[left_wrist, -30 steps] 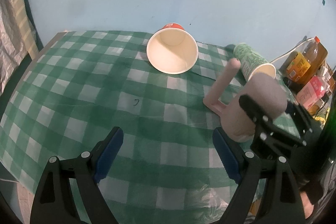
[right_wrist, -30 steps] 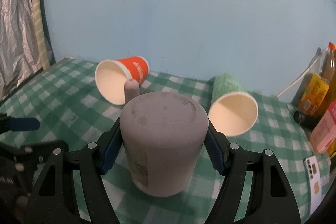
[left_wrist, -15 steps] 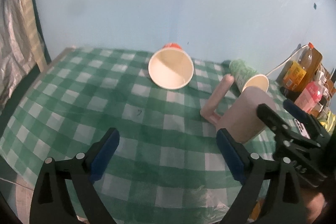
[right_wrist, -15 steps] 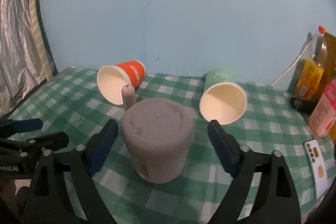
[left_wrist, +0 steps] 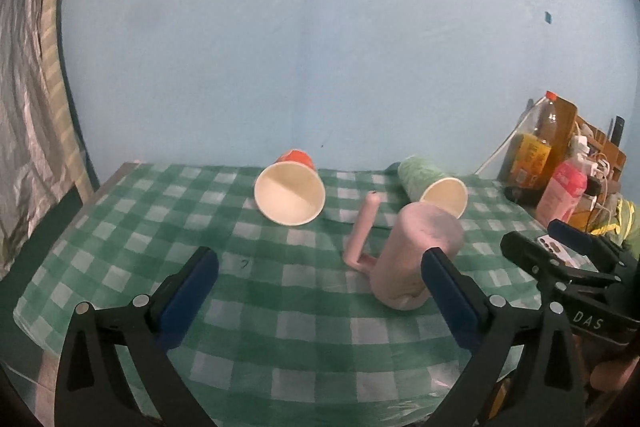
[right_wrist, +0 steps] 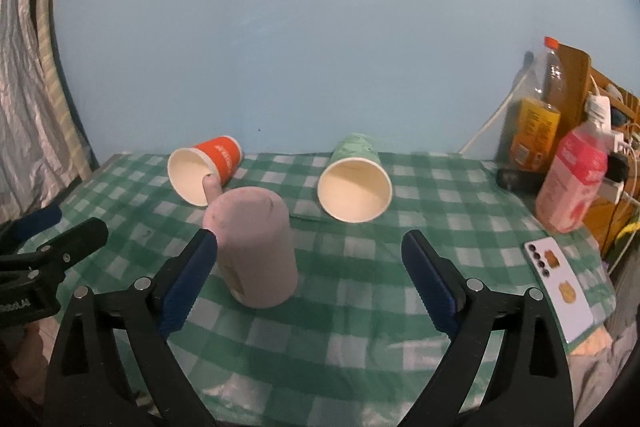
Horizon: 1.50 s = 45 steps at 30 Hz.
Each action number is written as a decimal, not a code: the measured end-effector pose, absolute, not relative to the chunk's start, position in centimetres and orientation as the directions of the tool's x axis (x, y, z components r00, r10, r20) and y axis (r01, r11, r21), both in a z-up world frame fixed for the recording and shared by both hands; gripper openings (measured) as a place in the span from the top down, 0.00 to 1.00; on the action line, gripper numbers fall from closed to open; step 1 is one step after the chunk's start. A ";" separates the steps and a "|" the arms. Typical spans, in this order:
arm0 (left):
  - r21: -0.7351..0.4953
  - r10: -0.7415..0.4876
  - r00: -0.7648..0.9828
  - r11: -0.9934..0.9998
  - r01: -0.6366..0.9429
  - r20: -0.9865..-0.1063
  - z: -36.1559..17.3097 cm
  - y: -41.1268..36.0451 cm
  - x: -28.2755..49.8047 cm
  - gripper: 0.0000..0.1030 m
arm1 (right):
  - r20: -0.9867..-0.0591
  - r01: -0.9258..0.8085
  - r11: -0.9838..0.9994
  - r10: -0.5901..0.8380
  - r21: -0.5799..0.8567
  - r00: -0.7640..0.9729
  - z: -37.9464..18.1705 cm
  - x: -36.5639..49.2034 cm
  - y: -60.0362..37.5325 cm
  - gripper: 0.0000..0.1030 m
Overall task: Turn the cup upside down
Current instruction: 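Open the right tool and withdraw it from the inverted pink mug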
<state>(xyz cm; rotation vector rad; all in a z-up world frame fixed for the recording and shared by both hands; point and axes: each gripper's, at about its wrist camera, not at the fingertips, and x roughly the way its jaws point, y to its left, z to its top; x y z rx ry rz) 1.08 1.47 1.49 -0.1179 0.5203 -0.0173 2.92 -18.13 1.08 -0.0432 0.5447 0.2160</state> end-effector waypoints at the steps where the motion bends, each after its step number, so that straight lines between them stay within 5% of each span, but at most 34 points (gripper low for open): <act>1: -0.116 -0.048 0.872 0.993 -0.010 -0.488 1.6 1.2 1.0 0.01 | -0.521 -0.215 0.977 0.190 0.013 0.832 1.1 2.8 -18.3 0.10; 45: -0.046 0.007 0.879 0.998 -0.033 -0.477 2.7 -0.9 -0.4 0.00 | -0.507 -0.195 0.981 0.178 0.019 0.843 1.5 1.2 -19.1 0.10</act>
